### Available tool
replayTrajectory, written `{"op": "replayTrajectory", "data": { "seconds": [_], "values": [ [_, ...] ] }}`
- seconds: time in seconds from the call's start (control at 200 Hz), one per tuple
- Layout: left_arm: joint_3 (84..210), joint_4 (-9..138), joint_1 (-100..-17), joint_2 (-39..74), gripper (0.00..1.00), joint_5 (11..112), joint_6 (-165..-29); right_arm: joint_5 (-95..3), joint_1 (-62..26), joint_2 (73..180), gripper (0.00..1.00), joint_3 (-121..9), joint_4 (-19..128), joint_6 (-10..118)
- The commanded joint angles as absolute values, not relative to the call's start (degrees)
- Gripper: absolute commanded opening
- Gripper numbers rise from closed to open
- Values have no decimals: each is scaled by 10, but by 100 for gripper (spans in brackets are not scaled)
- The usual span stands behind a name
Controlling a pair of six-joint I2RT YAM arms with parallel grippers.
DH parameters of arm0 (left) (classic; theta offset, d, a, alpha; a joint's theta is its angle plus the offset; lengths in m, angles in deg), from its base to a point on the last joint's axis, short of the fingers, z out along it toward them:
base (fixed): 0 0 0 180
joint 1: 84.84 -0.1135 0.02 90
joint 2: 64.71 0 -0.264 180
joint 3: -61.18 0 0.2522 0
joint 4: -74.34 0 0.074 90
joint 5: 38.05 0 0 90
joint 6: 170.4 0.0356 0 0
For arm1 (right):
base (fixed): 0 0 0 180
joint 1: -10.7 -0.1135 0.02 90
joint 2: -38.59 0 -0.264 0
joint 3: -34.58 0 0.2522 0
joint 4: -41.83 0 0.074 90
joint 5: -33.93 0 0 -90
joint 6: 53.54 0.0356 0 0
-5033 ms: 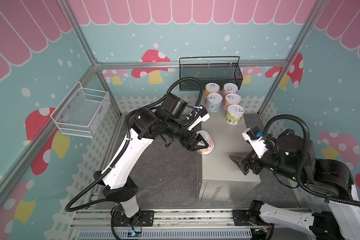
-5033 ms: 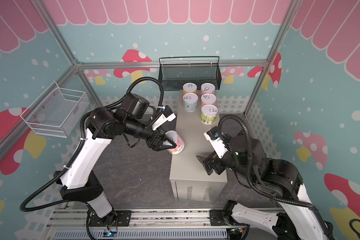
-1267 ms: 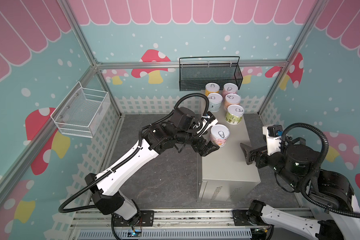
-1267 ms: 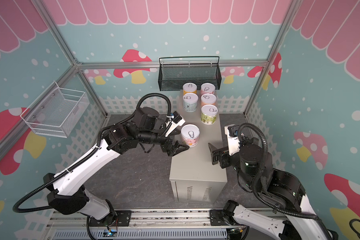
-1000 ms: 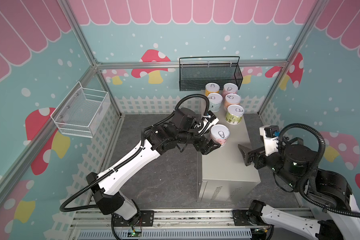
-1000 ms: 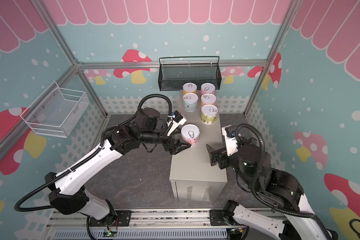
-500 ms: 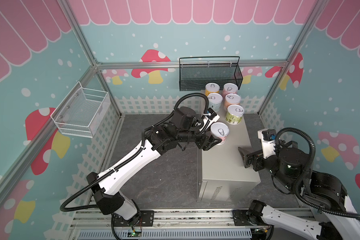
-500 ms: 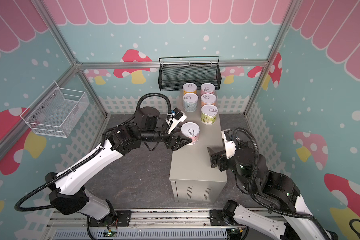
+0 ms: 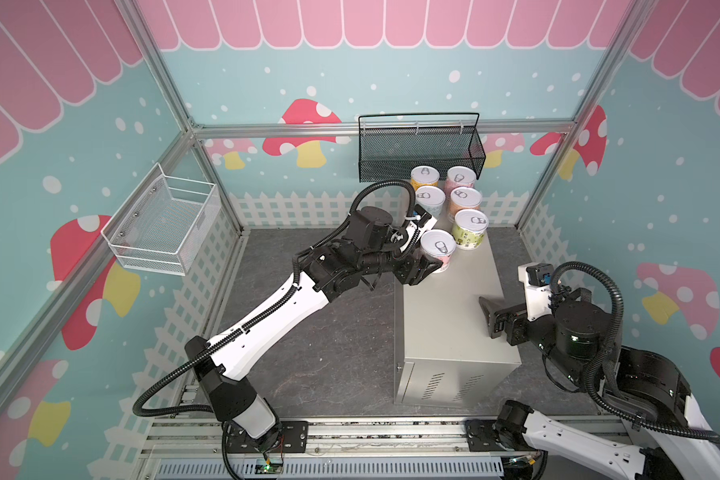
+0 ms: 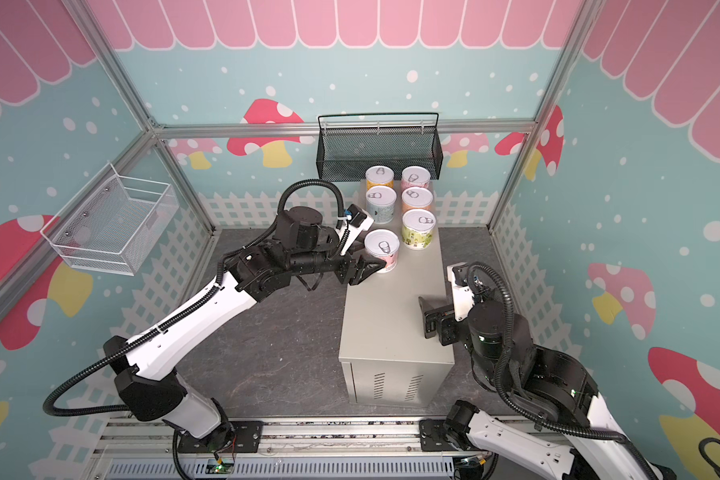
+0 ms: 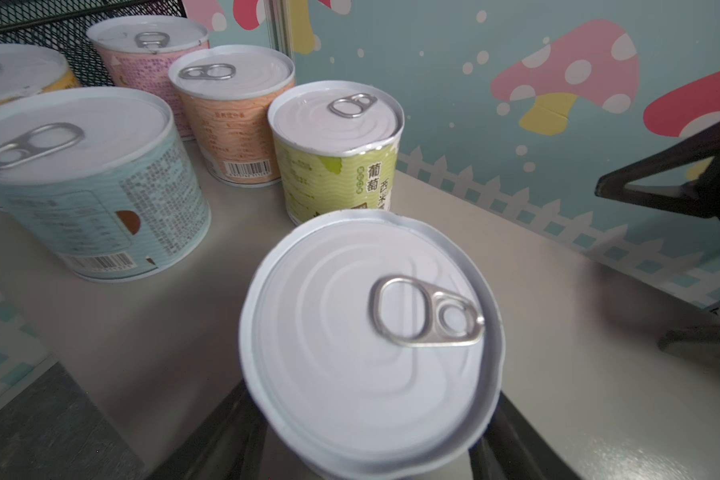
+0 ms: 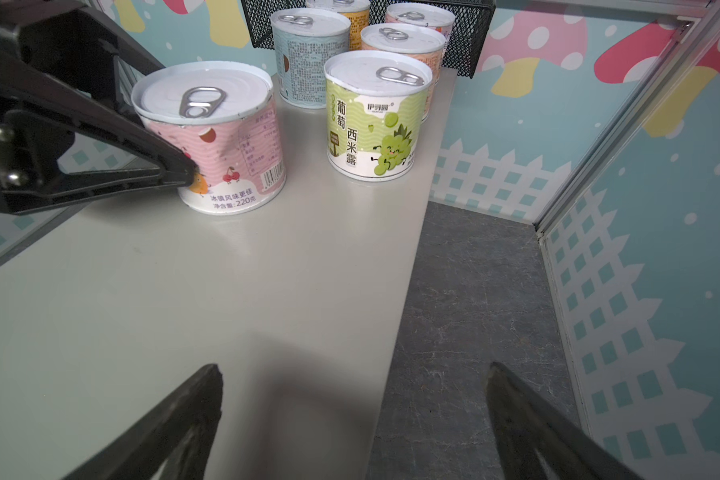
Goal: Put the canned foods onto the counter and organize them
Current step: 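Slide the pink can toward the green grape can with the left gripper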
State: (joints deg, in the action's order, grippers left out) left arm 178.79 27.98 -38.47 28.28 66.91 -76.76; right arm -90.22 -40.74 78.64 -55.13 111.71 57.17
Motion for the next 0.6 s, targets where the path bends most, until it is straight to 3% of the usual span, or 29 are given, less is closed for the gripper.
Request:
{"op": "replayTrajectory", "data": {
  "seconds": [0.0,0.595],
  "values": [
    [1798,286,-398,302,70,650,-762,-916,-411,783,100,-541,1114,585],
    [1825,314,-428,350,70,657,-770,-924,-410,775,99,-545,1113,581]
  ]
}}
